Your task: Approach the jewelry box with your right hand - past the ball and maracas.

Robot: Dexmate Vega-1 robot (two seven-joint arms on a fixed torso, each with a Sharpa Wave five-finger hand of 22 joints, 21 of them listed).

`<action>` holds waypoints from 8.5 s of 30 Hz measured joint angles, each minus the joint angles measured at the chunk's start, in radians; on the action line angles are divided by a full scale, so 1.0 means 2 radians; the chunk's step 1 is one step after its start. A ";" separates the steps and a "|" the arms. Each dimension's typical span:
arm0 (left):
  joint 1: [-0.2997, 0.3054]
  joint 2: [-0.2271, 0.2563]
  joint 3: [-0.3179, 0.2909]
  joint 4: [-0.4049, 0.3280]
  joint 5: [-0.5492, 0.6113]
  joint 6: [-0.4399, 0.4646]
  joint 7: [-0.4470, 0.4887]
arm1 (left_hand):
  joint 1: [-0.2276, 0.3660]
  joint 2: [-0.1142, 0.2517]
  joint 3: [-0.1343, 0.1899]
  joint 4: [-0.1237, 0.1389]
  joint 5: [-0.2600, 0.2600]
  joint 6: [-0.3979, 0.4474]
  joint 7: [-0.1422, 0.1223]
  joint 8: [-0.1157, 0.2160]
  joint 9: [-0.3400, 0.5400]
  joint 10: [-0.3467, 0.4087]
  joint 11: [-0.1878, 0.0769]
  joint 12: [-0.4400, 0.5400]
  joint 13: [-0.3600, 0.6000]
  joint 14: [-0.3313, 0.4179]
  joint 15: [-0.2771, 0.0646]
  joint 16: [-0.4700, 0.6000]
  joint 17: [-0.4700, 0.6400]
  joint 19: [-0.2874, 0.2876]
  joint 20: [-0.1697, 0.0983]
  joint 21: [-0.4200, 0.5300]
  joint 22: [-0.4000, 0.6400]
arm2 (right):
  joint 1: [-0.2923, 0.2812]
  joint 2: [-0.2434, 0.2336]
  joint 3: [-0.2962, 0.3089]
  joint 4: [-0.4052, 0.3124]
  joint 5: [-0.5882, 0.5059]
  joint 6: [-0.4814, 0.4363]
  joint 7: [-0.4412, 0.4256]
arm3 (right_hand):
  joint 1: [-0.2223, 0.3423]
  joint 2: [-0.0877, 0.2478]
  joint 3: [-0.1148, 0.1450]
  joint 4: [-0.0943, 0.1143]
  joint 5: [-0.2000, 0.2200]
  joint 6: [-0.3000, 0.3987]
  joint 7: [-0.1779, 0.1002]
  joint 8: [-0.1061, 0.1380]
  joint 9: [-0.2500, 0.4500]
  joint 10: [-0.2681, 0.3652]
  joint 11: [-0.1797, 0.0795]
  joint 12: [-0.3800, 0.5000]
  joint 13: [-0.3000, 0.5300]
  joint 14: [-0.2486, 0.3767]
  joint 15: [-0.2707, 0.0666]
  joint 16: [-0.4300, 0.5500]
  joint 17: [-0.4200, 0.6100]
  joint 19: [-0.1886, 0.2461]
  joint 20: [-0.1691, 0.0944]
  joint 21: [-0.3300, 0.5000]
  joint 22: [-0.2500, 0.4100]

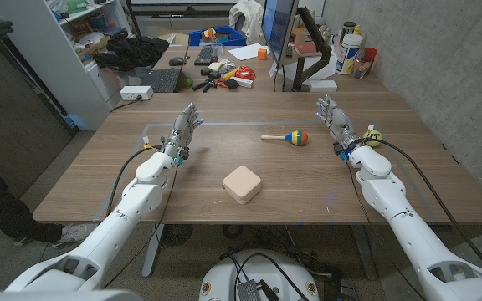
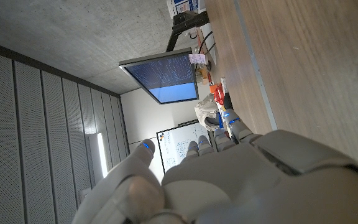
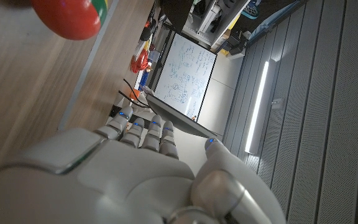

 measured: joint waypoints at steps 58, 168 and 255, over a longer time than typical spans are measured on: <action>-0.001 -0.044 -0.065 0.025 0.047 0.018 -0.048 | 0.000 0.000 0.000 0.000 0.000 -0.002 -0.003 0.000 0.000 0.000 0.000 0.002 0.000 -0.001 0.001 0.000 0.000 0.000 0.000 -0.002 0.000 | -0.019 0.053 0.049 -0.041 -0.188 0.182 -0.012 | 0.033 0.014 0.027 -0.019 0.005 0.112 -0.019 0.012 0.000 0.101 -0.006 0.014 -0.001 0.083 -0.019 0.003 -0.001 0.052 0.002 0.002 0.000; 0.005 -0.041 -0.071 0.001 0.075 0.047 -0.047 | 0.005 -0.001 -0.003 0.001 0.002 -0.002 -0.002 0.000 0.000 0.000 0.000 0.002 0.000 -0.001 0.001 0.000 0.000 0.000 0.000 -0.013 0.000 | -0.054 0.014 0.064 -0.127 -0.295 0.353 0.022 | 0.045 0.012 0.054 -0.030 0.007 0.176 -0.024 0.002 0.000 0.170 -0.011 0.008 -0.001 0.156 -0.021 0.000 -0.001 0.109 -0.002 0.014 0.002; 0.022 -0.041 -0.077 -0.030 0.083 0.058 -0.033 | 0.005 -0.001 -0.006 -0.002 0.002 0.001 -0.008 0.000 0.000 -0.005 0.005 0.002 0.000 0.000 0.001 0.000 0.000 0.000 0.000 -0.019 0.000 | -0.075 -0.029 0.035 -0.178 -0.453 0.378 -0.001 | 0.070 0.009 0.088 -0.064 0.005 0.188 -0.029 -0.005 0.000 0.189 -0.018 -0.008 0.000 0.236 -0.023 0.009 0.002 0.137 0.057 0.014 0.007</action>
